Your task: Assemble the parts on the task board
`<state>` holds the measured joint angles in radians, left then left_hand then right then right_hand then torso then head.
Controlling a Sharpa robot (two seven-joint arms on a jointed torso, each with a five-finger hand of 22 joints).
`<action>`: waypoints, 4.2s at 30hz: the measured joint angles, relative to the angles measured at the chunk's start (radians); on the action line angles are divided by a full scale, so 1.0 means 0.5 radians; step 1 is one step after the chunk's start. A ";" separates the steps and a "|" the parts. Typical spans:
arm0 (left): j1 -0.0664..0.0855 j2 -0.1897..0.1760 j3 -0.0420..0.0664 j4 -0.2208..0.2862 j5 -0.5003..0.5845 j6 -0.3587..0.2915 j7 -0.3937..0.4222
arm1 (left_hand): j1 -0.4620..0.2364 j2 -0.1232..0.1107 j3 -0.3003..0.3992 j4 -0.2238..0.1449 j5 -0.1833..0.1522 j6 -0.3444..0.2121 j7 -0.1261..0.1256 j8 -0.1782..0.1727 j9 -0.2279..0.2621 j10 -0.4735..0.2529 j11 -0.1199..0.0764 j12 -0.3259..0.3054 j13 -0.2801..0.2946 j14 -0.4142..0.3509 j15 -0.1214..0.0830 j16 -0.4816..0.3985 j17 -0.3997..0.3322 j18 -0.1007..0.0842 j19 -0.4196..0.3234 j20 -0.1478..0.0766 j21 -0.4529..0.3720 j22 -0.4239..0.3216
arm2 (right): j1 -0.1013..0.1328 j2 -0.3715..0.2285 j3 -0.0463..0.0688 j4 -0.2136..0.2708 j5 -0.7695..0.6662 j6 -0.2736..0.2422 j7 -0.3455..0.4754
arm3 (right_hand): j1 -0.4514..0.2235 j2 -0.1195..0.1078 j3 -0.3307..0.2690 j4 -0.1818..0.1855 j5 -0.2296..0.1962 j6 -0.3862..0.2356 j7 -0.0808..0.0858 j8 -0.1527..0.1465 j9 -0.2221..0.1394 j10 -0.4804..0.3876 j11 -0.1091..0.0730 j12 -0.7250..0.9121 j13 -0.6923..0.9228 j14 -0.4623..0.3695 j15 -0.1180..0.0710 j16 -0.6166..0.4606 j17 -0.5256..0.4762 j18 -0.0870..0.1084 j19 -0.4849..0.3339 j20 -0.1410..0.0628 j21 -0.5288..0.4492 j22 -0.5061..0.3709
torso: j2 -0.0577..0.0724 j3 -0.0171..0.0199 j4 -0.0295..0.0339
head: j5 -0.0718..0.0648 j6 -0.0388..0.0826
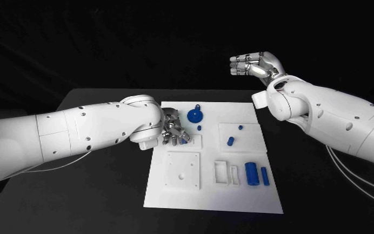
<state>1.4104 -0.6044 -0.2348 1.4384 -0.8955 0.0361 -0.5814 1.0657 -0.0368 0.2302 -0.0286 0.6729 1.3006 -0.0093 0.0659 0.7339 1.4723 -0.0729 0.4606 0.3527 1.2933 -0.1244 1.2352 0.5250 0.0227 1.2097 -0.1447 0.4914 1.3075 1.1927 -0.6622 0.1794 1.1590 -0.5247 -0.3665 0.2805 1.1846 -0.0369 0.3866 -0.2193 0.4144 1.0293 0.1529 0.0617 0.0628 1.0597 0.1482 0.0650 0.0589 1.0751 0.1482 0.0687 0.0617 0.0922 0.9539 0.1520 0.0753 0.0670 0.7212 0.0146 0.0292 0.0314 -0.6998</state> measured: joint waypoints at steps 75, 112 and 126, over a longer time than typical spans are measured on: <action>0.106 0.282 0.045 -0.365 0.154 0.593 -0.143 | 0.001 0.001 -0.012 -0.027 -0.038 -0.047 0.004 -0.002 0.228 -0.016 0.005 0.016 0.088 -0.021 0.006 0.077 -0.004 0.000 -0.022 0.007 0.078 0.000 | -0.026 0.030 0.000 -0.025 0.000 0.060 -0.034 | 0.000 0.000 -0.006 -0.006 0.000 -0.007 0.007 0.000 0.000 -0.014 0.000 0.000 0.000 -0.028 0.014 0.000 0.000 0.000 -0.028 0.014 0.000 0.000 | 0.001 0.0002 0.000 | -0.001 -0.007; 0.110 0.270 -0.001 -0.361 0.146 0.639 -0.163 | 0.001 0.001 -0.012 -0.027 -0.039 -0.043 0.000 -0.002 0.241 -0.018 0.002 0.041 0.106 -0.021 0.007 0.099 -0.002 0.000 -0.029 0.000 0.098 0.001 | -0.026 0.036 0.000 -0.030 0.000 0.065 -0.036 | 0.000 0.000 -0.011 -0.011 0.000 -0.007 0.007 0.000 0.000 -0.014 0.000 0.000 0.000 -0.028 0.014 0.000 0.000 0.000 -0.028 0.014 0.000 0.000 | 0.001 0.0010 0.000 | 0.004 -0.021; 0.109 0.299 -0.006 -0.395 0.148 0.607 -0.172 | 0.001 0.001 -0.015 -0.030 -0.040 -0.036 -0.006 0.019 0.256 -0.017 0.002 0.041 0.113 -0.010 0.003 0.099 -0.002 0.000 -0.029 0.000 0.101 0.001 | -0.027 0.034 0.000 -0.029 0.000 0.067 -0.036 | 0.000 0.000 -0.011 -0.011 0.000 -0.014 0.000 0.000 0.000 -0.022 0.007 0.000 0.000 -0.028 0.013 0.000 0.000 0.000 -0.028 0.014 0.000 0.000 | 0.002 0.0010 -0.003 | 0.000 -0.025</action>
<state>1.4651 -0.4550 -0.2376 1.2408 -0.8215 0.3394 -0.6673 1.0660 -0.0364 0.2229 -0.0434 0.6531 1.2828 -0.0123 0.0752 0.8618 1.4638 -0.0721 0.4809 0.4090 1.2883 -0.1231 1.2849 0.5240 0.0228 1.1953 -0.1448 0.5419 1.3079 1.1790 -0.6452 0.1793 1.1444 -0.5248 -0.3331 0.2625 1.1846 -0.0369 0.3810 -0.2249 0.4144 1.0222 0.1528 0.0617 0.0629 1.0489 0.1519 0.0649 0.0589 1.0612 0.1550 0.0686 0.0618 0.0922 0.9397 0.1589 0.0753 0.0671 0.7224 0.0151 0.0279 0.0313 -0.7122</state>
